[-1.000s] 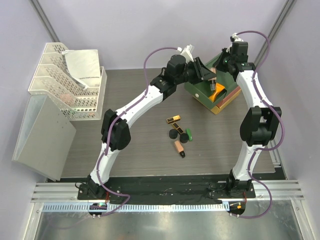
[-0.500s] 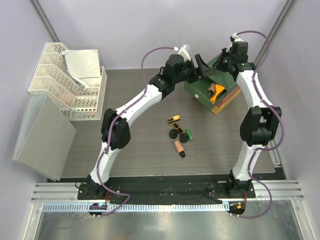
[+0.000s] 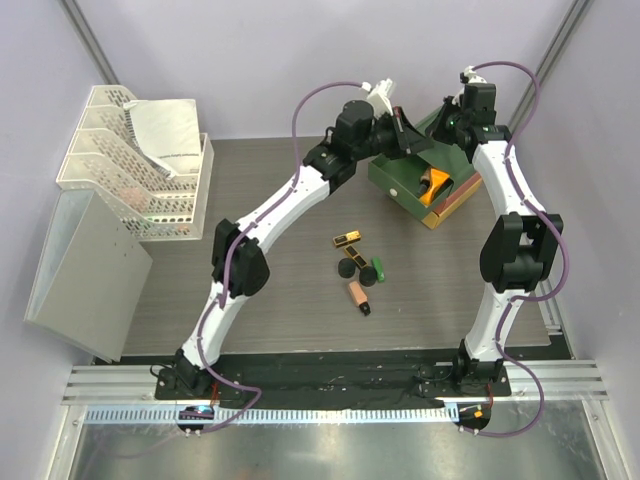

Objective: Organize the makeup

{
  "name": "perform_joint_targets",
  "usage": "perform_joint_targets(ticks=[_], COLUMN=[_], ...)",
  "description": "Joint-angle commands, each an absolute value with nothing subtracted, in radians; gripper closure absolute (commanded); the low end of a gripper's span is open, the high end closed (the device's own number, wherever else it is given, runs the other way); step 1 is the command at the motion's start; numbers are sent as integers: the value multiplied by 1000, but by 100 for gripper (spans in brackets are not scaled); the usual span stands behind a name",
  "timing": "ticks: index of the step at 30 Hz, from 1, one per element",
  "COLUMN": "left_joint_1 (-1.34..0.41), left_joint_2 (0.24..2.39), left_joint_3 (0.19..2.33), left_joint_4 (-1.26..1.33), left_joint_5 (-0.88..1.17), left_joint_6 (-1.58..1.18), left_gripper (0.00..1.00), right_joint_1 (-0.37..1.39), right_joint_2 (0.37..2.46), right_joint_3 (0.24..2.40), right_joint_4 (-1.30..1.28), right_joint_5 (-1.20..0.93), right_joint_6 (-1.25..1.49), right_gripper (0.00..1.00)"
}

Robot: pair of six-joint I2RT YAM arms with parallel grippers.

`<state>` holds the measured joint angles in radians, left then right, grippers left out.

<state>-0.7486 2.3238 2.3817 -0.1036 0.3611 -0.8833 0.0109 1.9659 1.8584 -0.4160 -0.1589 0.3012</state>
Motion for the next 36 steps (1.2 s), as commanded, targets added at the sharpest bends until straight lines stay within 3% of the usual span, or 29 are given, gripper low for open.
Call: perform_joint_targets(ticks=[1,10,21,36], left_joint_1=[-779,-813,-857,-871], left_joint_2=[2379,2421,2437,2459], left_joint_3=[2462,2457,2506,2557], left_joint_4=[-146,-153,-285,-357], left_joint_5=[436,450,215,66], left_joint_6=[-859,-884,-758,-667], left_gripper=[100,100,100,100], right_joint_1=[18,18,18,17], right_joint_2=[2094,2094,2083,2086], right_joint_3=[1773,1770,1758,1758], right_joint_4=[-796,-798,-799,-798], right_joint_5=[-129,-127,-121,-124], right_joint_6=[261,259,258,259], right_gripper=[99,99,99,99])
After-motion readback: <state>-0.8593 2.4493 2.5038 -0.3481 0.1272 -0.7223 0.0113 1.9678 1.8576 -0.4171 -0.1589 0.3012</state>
